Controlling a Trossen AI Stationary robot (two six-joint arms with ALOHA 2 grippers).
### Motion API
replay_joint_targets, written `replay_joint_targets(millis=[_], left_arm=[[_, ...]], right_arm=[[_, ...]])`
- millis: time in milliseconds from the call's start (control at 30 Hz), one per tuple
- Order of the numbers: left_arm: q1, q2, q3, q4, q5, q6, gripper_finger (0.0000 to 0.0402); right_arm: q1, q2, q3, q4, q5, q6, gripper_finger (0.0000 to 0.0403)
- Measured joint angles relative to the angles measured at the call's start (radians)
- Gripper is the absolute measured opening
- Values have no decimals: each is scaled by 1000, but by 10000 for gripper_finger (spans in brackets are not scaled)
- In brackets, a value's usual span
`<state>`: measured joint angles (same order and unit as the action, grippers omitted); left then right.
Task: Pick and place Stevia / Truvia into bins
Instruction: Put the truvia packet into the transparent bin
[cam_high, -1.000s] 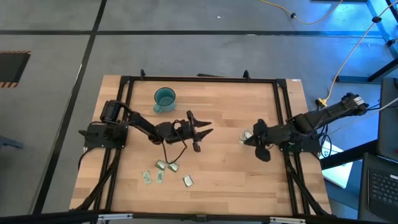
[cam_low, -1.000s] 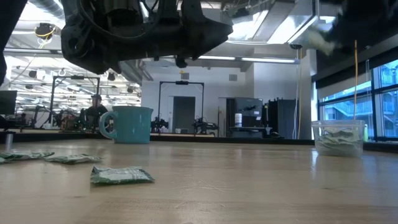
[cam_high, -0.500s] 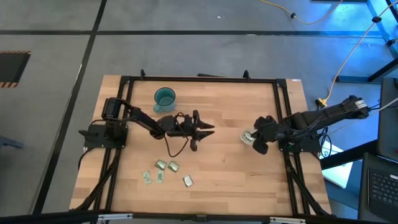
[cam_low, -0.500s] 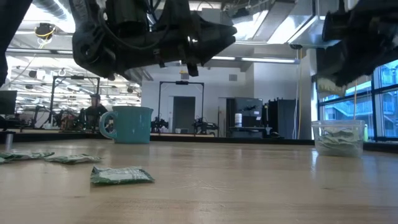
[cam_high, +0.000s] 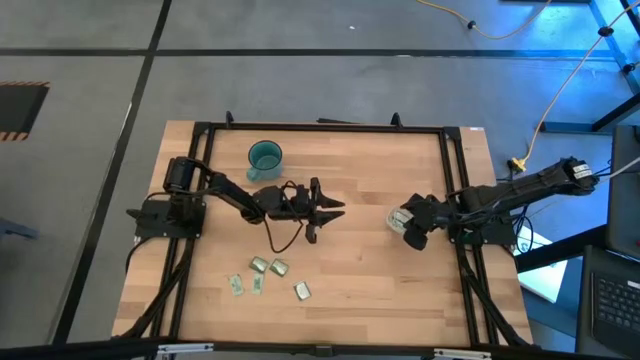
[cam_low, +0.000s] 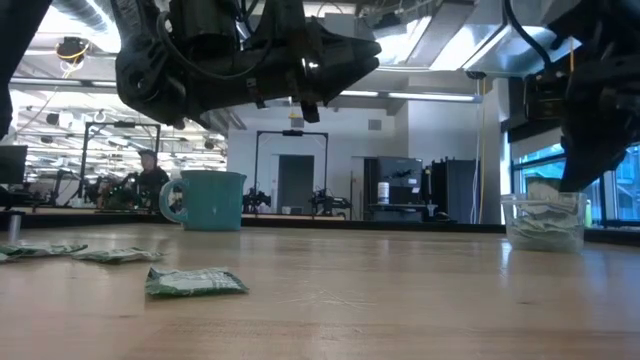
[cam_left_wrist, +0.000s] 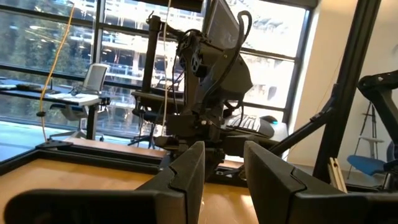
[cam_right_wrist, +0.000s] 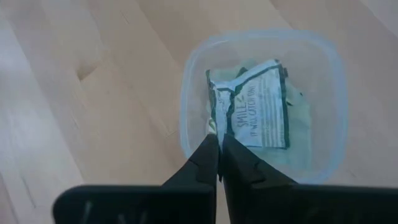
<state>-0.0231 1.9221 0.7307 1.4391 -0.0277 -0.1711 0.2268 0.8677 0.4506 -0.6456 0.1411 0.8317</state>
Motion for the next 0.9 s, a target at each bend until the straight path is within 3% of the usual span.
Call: replay_joint_targets(millis=[300, 533, 767, 900], left_arm=[[0, 0, 0, 0, -2, 0, 107], [0, 0, 0, 0, -2, 0, 107], [-5, 0, 0, 0, 5, 0, 106], [-17, 0, 0, -4, 73, 0, 107]], right_arm=[[-16, 0, -1, 0, -4, -58, 13], [-16, 0, -1, -3, -1, -56, 55], [-16, 0, -1, -54, 111, -58, 98], [-16, 0, -1, -68, 171, -70, 103]])
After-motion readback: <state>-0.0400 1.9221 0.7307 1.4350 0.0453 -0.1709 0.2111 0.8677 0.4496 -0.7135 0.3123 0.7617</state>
